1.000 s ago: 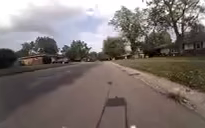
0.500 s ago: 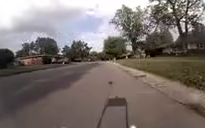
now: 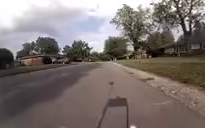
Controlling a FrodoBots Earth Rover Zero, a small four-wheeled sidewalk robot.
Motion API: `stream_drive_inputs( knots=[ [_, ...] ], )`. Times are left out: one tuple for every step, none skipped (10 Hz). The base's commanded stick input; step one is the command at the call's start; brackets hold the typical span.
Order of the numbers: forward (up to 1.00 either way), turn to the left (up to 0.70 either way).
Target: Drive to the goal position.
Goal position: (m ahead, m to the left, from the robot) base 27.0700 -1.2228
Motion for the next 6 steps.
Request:
stream_drive_inputs(
  knots=[
    [1.0,0.0],
    [1.0,0.0],
    [1.0,0.0],
    [1.0,0.0],
    [1.0,0.0],
    [1.0,0.0]
  ],
)
